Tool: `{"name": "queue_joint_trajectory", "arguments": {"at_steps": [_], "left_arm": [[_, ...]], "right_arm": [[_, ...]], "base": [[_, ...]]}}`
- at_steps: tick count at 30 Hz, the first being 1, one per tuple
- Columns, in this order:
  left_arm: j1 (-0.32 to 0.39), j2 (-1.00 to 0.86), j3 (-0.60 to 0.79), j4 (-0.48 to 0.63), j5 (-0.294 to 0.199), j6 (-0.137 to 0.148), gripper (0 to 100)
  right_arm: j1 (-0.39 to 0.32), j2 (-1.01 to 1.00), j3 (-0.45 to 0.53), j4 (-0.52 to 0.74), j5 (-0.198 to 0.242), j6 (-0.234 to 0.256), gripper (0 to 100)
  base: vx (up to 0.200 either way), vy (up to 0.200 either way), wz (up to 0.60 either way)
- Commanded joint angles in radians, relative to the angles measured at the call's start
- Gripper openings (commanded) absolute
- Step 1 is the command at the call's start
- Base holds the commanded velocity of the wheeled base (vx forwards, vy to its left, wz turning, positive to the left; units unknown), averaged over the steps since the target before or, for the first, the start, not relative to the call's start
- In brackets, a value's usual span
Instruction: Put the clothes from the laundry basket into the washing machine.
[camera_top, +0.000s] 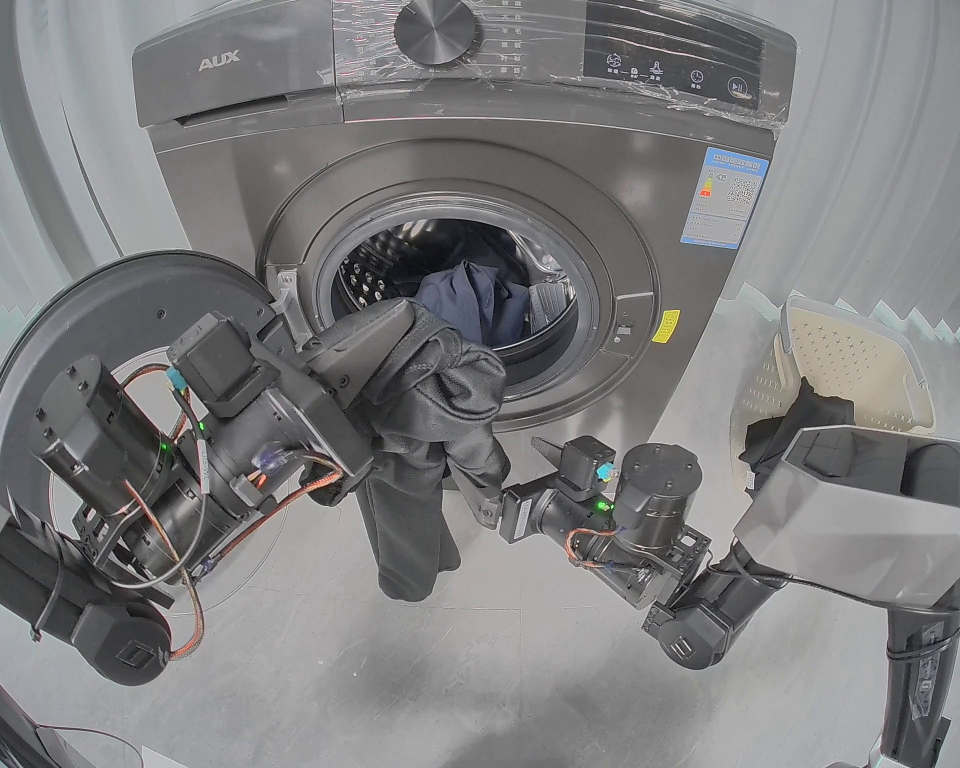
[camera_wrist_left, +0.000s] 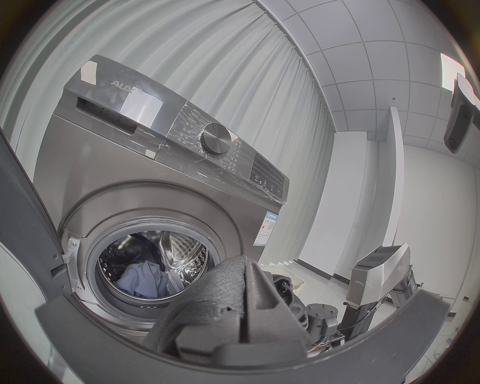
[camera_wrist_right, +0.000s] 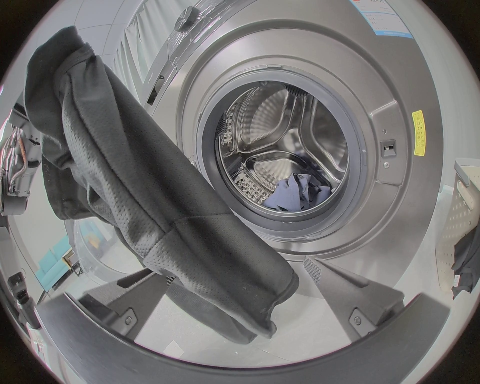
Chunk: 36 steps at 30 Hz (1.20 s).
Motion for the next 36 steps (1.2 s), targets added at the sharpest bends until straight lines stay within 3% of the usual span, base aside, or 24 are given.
{"name": "queue_joint_trajectory", "arguments": {"at_steps": [1, 6, 21, 31, 36], "left_arm": [[-0.001, -0.001, 0.001, 0.000, 0.000, -0.001, 0], [-0.001, 0.001, 0.005, 0.000, 0.000, 0.001, 0], [0.000, 0.009, 0.007, 0.000, 0.000, 0.001, 0], [0.011, 0.015, 0.005, 0.000, 0.000, 0.001, 0], [0.012, 0.013, 0.001, 0.000, 0.002, -0.001, 0]], "right_arm": [[0.004, 0.037, -0.035, -0.001, 0.000, 0.000, 100], [0.001, 0.046, -0.093, -0.003, 0.000, -0.003, 100], [-0.004, 0.027, -0.117, -0.004, -0.002, -0.003, 100], [-0.012, -0.022, -0.104, -0.004, -0.002, -0.003, 100], [-0.030, -0.029, -0.047, -0.004, -0.003, 0.003, 100]], "base": [[0.000, 0.000, 0.00], [0.000, 0.000, 0.00], [0.000, 0.000, 0.00], [0.000, 0.000, 0.00], [0.000, 0.000, 0.00]]}}
